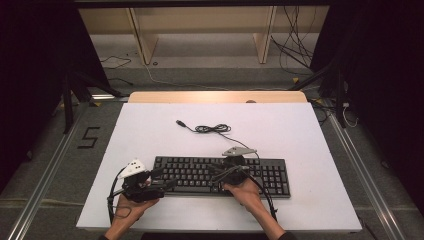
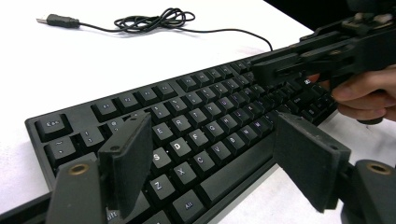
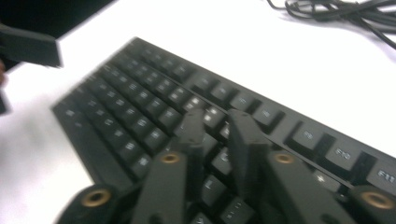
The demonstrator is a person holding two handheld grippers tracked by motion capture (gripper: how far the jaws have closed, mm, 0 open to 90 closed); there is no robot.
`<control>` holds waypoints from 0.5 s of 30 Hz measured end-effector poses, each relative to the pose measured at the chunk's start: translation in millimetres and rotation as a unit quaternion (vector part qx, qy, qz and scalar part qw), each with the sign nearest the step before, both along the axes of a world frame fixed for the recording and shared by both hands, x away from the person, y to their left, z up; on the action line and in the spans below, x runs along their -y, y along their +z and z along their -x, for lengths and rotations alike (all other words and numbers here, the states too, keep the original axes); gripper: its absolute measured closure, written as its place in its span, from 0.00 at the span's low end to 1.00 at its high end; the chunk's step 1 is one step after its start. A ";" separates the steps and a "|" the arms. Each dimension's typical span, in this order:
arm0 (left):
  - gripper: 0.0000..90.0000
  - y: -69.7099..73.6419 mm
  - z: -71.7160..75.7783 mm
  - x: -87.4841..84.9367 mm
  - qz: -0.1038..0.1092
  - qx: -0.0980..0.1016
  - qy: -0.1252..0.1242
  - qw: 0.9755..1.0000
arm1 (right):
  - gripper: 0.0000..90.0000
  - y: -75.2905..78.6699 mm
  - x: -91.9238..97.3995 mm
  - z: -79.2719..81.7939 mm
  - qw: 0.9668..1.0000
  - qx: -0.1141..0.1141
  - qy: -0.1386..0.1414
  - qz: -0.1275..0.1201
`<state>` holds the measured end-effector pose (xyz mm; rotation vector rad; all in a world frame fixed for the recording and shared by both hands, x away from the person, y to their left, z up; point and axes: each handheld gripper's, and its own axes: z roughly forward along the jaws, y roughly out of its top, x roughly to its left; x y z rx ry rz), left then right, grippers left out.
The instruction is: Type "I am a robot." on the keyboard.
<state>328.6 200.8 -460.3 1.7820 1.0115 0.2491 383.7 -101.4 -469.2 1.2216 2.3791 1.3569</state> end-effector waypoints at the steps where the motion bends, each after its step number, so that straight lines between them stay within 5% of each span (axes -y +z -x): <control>1: 0.31 0.3 0.3 -0.2 0.002 0.000 0.002 1.000 | 0.79 1.1 0.3 0.4 1.000 0.000 0.002 -0.004; 4: 0.31 0.6 0.8 -1.0 0.003 0.001 0.004 1.000 | 0.60 4.9 -2.5 2.2 1.000 -0.004 0.013 -0.009; 8: 0.30 0.5 1.7 -2.3 0.001 0.001 0.006 1.000 | 0.48 8.2 -8.1 5.6 1.000 -0.001 0.028 -0.009; 15: 0.30 0.8 2.4 -5.4 0.001 0.003 0.009 1.000 | 0.52 11.1 -16.8 10.2 0.999 0.004 0.045 -0.016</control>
